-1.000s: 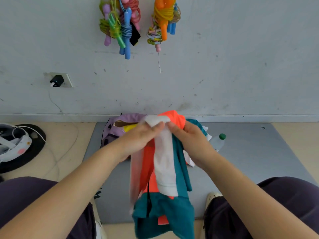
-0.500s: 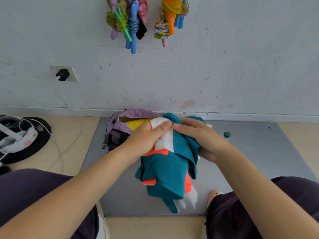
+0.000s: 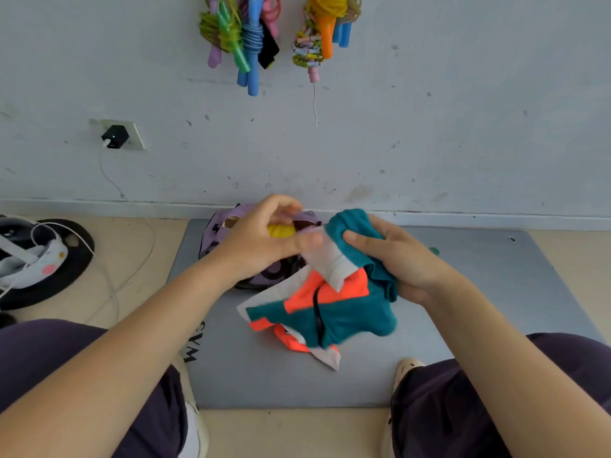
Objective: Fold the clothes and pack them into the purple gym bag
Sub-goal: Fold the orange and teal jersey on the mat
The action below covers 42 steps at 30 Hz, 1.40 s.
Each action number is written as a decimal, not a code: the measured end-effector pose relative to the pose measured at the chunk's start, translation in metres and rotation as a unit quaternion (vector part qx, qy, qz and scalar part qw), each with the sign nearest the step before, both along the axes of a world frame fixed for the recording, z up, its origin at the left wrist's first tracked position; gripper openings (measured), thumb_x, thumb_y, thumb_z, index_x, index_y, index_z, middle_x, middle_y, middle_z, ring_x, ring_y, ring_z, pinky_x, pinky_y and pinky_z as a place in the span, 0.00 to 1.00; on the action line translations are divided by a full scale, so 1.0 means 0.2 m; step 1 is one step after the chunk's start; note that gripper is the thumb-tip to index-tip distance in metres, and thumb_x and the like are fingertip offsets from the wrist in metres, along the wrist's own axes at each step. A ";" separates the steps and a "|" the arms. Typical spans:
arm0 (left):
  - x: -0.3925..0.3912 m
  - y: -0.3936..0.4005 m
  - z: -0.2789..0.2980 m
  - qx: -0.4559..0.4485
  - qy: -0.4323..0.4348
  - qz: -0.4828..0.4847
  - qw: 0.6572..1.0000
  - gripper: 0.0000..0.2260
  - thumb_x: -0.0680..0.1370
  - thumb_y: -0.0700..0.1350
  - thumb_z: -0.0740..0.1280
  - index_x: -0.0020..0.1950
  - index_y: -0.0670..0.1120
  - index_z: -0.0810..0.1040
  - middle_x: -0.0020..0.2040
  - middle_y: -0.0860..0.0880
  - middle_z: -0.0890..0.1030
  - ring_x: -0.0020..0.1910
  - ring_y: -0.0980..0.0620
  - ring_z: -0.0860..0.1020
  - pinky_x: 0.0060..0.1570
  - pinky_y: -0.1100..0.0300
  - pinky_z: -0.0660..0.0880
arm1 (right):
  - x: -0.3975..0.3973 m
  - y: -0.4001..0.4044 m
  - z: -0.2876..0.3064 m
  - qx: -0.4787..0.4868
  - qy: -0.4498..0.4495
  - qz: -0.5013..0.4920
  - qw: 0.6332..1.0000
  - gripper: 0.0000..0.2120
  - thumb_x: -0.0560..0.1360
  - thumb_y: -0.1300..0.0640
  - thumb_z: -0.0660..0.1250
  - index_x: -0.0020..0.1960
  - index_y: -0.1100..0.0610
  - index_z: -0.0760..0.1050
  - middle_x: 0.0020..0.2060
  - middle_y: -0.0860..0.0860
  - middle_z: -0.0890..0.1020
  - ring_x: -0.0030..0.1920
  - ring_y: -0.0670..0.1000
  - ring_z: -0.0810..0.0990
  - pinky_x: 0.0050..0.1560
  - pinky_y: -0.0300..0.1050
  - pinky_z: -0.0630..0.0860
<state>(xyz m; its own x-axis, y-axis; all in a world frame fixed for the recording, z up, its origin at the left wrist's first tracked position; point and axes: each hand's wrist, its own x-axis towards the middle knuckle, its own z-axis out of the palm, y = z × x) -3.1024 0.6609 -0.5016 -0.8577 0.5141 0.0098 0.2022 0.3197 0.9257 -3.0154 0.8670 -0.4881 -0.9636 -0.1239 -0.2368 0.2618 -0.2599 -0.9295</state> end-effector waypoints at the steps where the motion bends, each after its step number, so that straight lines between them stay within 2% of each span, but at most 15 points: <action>1: 0.03 0.01 0.00 0.013 -0.017 -0.064 0.998 0.31 0.63 0.61 0.77 0.63 0.59 0.73 0.64 0.62 0.76 0.65 0.66 0.71 0.63 0.63 0.71 | 0.01 -0.02 -0.01 -0.002 -0.002 0.032 0.999 0.13 0.77 0.59 0.66 0.60 0.58 0.77 0.52 0.57 0.83 0.49 0.53 0.83 0.47 0.45 0.80; 3: 0.09 0.05 0.00 0.049 -0.080 -0.187 0.978 0.37 0.63 0.57 0.79 0.69 0.58 0.70 0.68 0.59 0.74 0.69 0.63 0.70 0.66 0.60 0.70 | 0.02 -0.05 -0.01 0.008 -0.005 0.088 0.996 0.12 0.77 0.58 0.67 0.61 0.56 0.78 0.53 0.56 0.84 0.52 0.53 0.84 0.48 0.43 0.79; 6: 0.13 0.08 -0.02 0.061 -0.142 -0.239 0.959 0.23 0.69 0.49 0.78 0.62 0.54 0.77 0.57 0.57 0.83 0.58 0.59 0.80 0.54 0.65 0.76 | 0.03 -0.05 0.01 0.035 -0.012 0.120 0.992 0.14 0.75 0.53 0.70 0.58 0.55 0.80 0.51 0.55 0.85 0.50 0.52 0.84 0.47 0.41 0.79; 9: 0.07 0.07 -0.03 0.036 -0.123 -0.136 0.982 0.17 0.68 0.58 0.75 0.54 0.54 0.83 0.53 0.55 0.85 0.55 0.56 0.82 0.55 0.59 0.77 | 0.02 -0.01 0.01 0.045 -0.001 0.121 0.992 0.18 0.72 0.53 0.73 0.61 0.54 0.79 0.57 0.57 0.83 0.56 0.56 0.82 0.53 0.44 0.78; 13: 0.01 0.04 -0.03 0.120 -0.155 0.022 0.980 0.15 0.65 0.63 0.73 0.44 0.56 0.85 0.49 0.51 0.86 0.53 0.49 0.83 0.56 0.53 0.78 | 0.00 0.04 -0.02 0.102 -0.025 0.137 0.985 0.19 0.71 0.58 0.75 0.61 0.57 0.78 0.57 0.57 0.83 0.57 0.56 0.82 0.54 0.46 0.79; 17: -0.02 0.02 -0.04 0.098 -0.132 0.144 0.976 0.20 0.61 0.73 0.68 0.40 0.59 0.84 0.45 0.53 0.86 0.48 0.52 0.84 0.49 0.54 0.79 | -0.02 0.08 -0.03 0.164 -0.054 0.081 0.982 0.20 0.68 0.56 0.75 0.57 0.65 0.79 0.54 0.58 0.84 0.55 0.57 0.83 0.58 0.48 0.79; 19: -0.02 0.02 -0.05 0.079 -0.137 0.165 0.974 0.23 0.62 0.74 0.67 0.41 0.57 0.83 0.45 0.50 0.85 0.46 0.49 0.84 0.44 0.54 0.78 | -0.02 0.08 -0.03 0.148 -0.026 0.037 0.988 0.17 0.67 0.56 0.75 0.52 0.63 0.81 0.50 0.57 0.85 0.50 0.55 0.84 0.53 0.44 0.80; 21: -0.03 0.01 -0.05 0.047 -0.139 0.180 0.973 0.22 0.61 0.75 0.66 0.39 0.59 0.83 0.38 0.53 0.82 0.38 0.52 0.82 0.32 0.58 0.76 | -0.02 0.09 -0.02 0.110 0.007 -0.016 0.994 0.11 0.66 0.55 0.74 0.46 0.58 0.81 0.45 0.56 0.84 0.46 0.54 0.82 0.49 0.46 0.78; 23: -0.05 0.00 -0.07 0.036 -0.151 0.153 0.976 0.22 0.59 0.73 0.69 0.40 0.58 0.84 0.37 0.54 0.83 0.36 0.56 0.81 0.32 0.56 0.79 | -0.03 0.10 -0.02 0.092 0.035 -0.053 0.994 0.07 0.67 0.55 0.74 0.41 0.55 0.78 0.41 0.55 0.82 0.42 0.53 0.80 0.46 0.48 0.74; 26: -0.05 -0.03 -0.07 0.029 -0.177 0.049 0.983 0.26 0.59 0.65 0.75 0.51 0.52 0.84 0.50 0.52 0.86 0.52 0.52 0.83 0.58 0.50 0.78 | -0.03 0.10 -0.03 0.111 0.059 -0.043 0.991 0.01 0.73 0.61 0.70 0.44 0.56 0.79 0.41 0.53 0.84 0.42 0.50 0.82 0.43 0.42 0.78; 30: -0.03 -0.04 -0.04 -0.018 -0.093 0.036 0.995 0.33 0.59 0.62 0.80 0.60 0.53 0.77 0.57 0.55 0.81 0.59 0.56 0.79 0.60 0.60 0.75 | 0.00 0.05 -0.02 0.146 0.088 0.053 0.984 0.06 0.77 0.64 0.66 0.48 0.56 0.81 0.44 0.51 0.84 0.46 0.48 0.83 0.48 0.39 0.78; 33: 0.03 0.00 -0.01 0.033 -0.084 -0.138 0.986 0.34 0.63 0.53 0.79 0.67 0.56 0.71 0.64 0.56 0.78 0.66 0.61 0.73 0.62 0.68 0.71 | 0.02 0.00 -0.01 0.205 0.115 0.099 0.967 0.07 0.76 0.64 0.68 0.50 0.55 0.83 0.44 0.46 0.85 0.47 0.44 0.82 0.48 0.34 0.75; 37: 0.11 0.04 -0.01 0.025 -0.119 -0.193 0.974 0.17 0.66 0.48 0.78 0.52 0.50 0.80 0.47 0.42 0.81 0.46 0.52 0.78 0.51 0.55 0.74 | 0.02 0.00 0.02 0.204 0.138 0.108 0.963 0.08 0.76 0.64 0.68 0.52 0.56 0.83 0.48 0.49 0.86 0.51 0.47 0.83 0.50 0.36 0.76; 40: 0.09 0.03 -0.01 -0.048 -0.100 -0.205 0.973 0.26 0.68 0.54 0.75 0.51 0.33 0.78 0.40 0.43 0.74 0.42 0.49 0.72 0.44 0.52 0.67 | 0.02 0.02 0.04 0.191 0.150 0.087 0.966 0.13 0.77 0.64 0.67 0.49 0.49 0.84 0.47 0.47 0.86 0.50 0.44 0.83 0.49 0.34 0.76; 42: 0.07 0.00 -0.03 -0.094 -0.087 -0.217 0.968 0.29 0.70 0.57 0.74 0.49 0.30 0.77 0.40 0.46 0.72 0.40 0.50 0.70 0.44 0.54 0.65 | 0.02 0.04 0.04 0.202 0.162 0.074 0.963 0.15 0.77 0.65 0.66 0.49 0.46 0.85 0.47 0.45 0.86 0.51 0.43 0.83 0.50 0.33 0.76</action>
<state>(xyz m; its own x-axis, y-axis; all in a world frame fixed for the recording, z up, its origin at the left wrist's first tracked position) -3.0884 0.6615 -0.5069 -0.5411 0.8047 -0.2443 0.2013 0.4060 0.8914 -3.0120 0.8742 -0.4807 -0.9738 -0.2270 0.0156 -0.0527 0.1584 -0.9860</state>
